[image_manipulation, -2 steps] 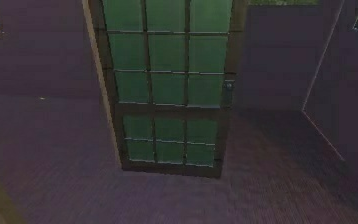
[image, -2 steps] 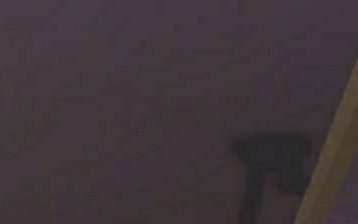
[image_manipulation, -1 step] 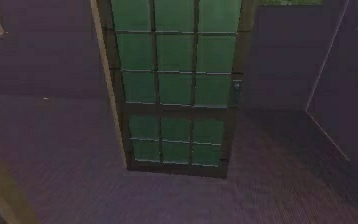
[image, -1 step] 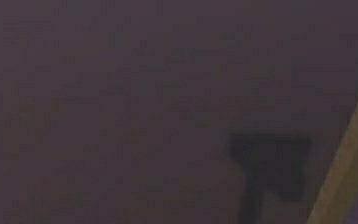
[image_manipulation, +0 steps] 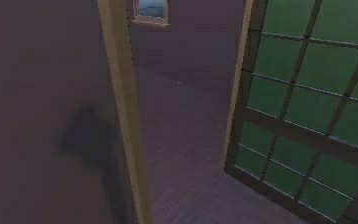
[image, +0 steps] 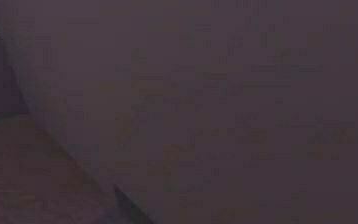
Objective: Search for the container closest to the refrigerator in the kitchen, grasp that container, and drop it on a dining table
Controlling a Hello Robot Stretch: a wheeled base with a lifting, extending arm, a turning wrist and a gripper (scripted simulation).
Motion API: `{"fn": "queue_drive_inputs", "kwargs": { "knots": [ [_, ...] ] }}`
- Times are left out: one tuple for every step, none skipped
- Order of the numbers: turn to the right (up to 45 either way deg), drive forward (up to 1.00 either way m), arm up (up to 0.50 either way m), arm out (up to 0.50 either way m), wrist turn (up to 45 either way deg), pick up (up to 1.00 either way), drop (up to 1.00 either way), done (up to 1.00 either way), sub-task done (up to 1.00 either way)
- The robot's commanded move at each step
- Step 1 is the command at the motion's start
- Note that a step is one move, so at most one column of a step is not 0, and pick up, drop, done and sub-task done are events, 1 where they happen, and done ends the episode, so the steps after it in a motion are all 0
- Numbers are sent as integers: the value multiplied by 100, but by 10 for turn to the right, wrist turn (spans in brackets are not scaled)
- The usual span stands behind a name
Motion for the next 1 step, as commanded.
{"fn": "queue_drive_inputs", "kwargs": {
  "knots": [
    [0, 15, 0, 0, 0, 0, 0, 0, 0]
  ]
}}
